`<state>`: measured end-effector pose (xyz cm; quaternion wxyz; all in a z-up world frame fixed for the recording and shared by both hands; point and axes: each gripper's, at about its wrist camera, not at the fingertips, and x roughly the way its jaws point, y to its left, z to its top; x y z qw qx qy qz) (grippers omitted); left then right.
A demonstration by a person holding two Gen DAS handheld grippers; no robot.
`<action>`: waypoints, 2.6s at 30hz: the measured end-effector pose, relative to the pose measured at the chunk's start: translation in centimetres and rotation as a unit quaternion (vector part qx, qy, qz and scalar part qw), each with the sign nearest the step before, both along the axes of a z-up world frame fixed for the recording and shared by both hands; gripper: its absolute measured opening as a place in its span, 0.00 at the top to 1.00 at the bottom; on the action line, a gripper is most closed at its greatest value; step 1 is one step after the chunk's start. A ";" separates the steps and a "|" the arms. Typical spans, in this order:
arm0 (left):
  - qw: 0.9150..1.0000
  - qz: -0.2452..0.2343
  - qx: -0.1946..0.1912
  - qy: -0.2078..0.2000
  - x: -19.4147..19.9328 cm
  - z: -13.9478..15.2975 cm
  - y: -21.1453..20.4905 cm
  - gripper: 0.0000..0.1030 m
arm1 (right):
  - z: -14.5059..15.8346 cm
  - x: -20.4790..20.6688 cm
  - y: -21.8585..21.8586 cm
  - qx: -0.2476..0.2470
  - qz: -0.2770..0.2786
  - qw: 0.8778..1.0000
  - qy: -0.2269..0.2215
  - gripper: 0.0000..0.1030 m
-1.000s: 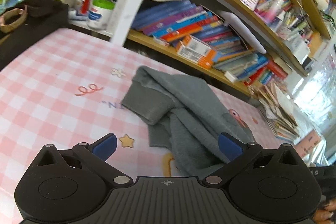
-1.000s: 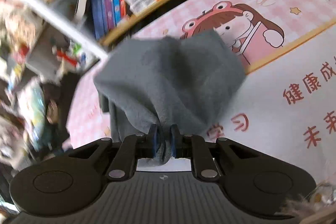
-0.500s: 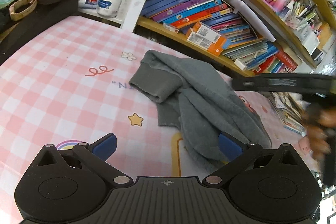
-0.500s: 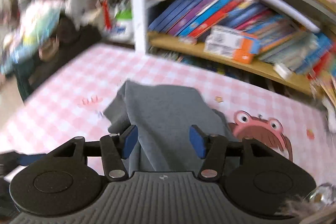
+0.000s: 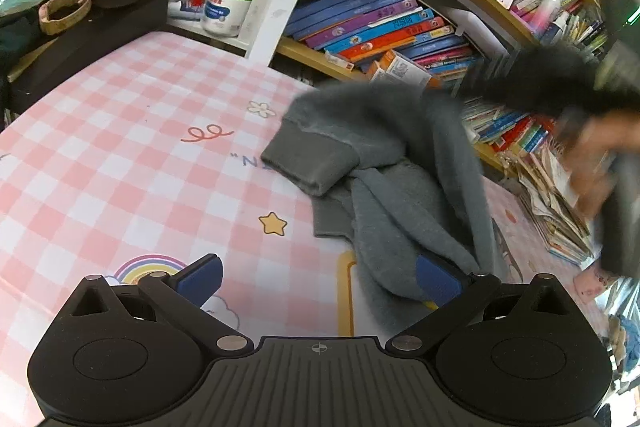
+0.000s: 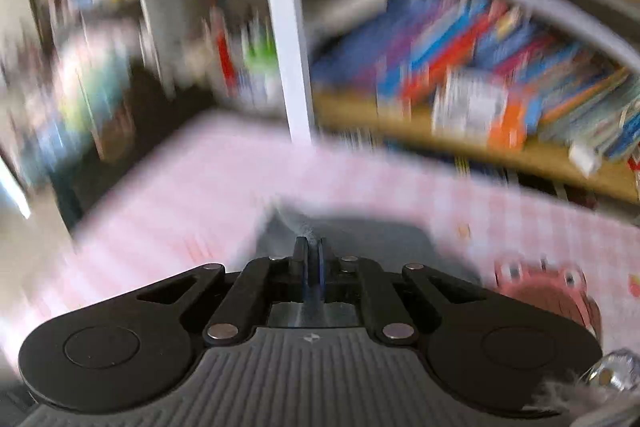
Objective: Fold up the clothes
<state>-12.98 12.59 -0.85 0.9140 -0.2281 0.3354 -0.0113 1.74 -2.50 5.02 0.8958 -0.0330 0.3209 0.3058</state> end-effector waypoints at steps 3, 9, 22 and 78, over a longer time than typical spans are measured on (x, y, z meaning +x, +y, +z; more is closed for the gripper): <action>1.000 -0.010 0.005 -0.011 0.1 0.5 -0.4 0.00 | 5.9 -0.6 -2.1 0.106 -0.019 0.992 -0.058 0.96; 0.999 -0.013 0.003 -0.040 -0.5 1.3 0.0 0.00 | 15.0 -2.8 -10.7 0.244 -0.131 0.945 -0.175 0.96; 0.995 -0.023 -0.101 -0.005 2.0 -0.2 1.1 0.01 | -2.8 -9.3 -29.1 0.050 -0.483 0.873 0.033 0.99; 0.998 -0.010 -0.035 0.051 8.4 0.4 -7.3 0.28 | -7.6 -10.5 -17.5 -0.134 0.251 0.955 0.084 0.91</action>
